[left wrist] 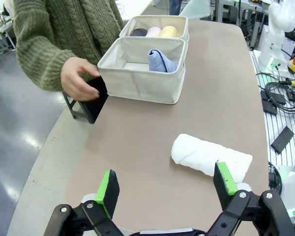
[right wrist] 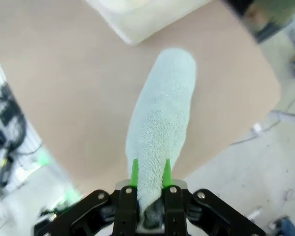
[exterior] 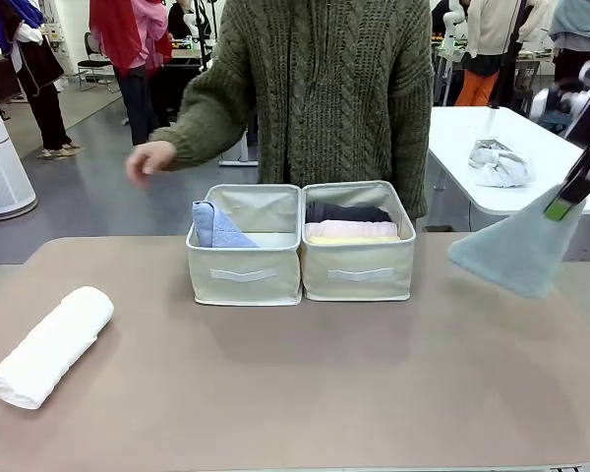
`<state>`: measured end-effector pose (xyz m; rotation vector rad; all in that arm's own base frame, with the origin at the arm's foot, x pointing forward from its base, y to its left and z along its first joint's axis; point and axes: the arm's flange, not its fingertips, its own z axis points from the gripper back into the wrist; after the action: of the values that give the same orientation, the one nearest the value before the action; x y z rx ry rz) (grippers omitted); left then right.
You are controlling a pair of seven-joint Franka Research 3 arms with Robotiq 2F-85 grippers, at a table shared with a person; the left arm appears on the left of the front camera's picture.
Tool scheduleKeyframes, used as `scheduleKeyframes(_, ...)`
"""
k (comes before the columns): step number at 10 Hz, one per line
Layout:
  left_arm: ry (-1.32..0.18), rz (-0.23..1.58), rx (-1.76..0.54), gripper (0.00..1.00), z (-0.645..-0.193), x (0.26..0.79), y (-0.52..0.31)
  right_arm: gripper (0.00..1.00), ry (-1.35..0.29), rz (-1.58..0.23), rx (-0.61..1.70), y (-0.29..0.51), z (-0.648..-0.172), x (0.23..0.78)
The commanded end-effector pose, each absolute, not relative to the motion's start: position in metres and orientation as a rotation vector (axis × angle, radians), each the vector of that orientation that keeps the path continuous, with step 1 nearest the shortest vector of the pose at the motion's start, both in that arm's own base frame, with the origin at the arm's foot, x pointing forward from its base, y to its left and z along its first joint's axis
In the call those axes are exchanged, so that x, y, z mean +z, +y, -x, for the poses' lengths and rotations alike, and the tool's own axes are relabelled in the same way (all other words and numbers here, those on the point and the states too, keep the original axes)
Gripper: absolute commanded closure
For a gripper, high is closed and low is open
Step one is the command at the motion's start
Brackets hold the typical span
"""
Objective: Sort the towels based on their folding style.
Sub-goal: Pick up another triangle-folded towel from the table and place it in the left Fabric basket.
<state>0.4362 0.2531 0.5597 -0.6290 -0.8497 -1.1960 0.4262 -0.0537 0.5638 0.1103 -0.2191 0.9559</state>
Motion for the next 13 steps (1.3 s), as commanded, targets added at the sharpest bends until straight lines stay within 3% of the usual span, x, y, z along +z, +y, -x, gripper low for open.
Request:
scheduleKeyframes(1,-0.867,0.634,-1.199,0.0,-0.435,0.56,0.253,1.0,-0.171,-0.048,1.016,-0.029,-0.394,0.633)
scheduleKeyframes(3,-0.867,0.634,-1.199,0.0,-0.435,0.56,0.253,1.0,-0.143,-0.008,1.071,-0.003,-0.365,0.675)
scheduleKeyframes(5,-0.867,0.634,-1.199,0.0,-0.435,0.56,0.253,1.0,-0.133,0.012,1.001,0.007,-0.349,0.679)
scheduleKeyframes(8,-0.867,0.634,-1.199,0.0,-0.435,0.56,0.253,1.0,-0.162,-0.016,1.079,0.001,-0.347,0.687)
scheduleKeyframes(9,-0.867,0.634,-1.199,0.0,-0.435,0.56,0.253,0.81,-0.157,-0.017,1.07,0.006,-0.346,0.688)
scheduleKeyframes(11,-0.867,0.634,-1.199,0.0,-0.435,0.56,0.253,0.81,-0.296,0.02,1.343,0.072,-0.354,0.703)
scheduleKeyframes(13,-0.867,0.634,-1.199,0.0,-0.435,0.56,0.253,0.81,-0.299,0.079,1.415,0.13,-0.383,0.697)
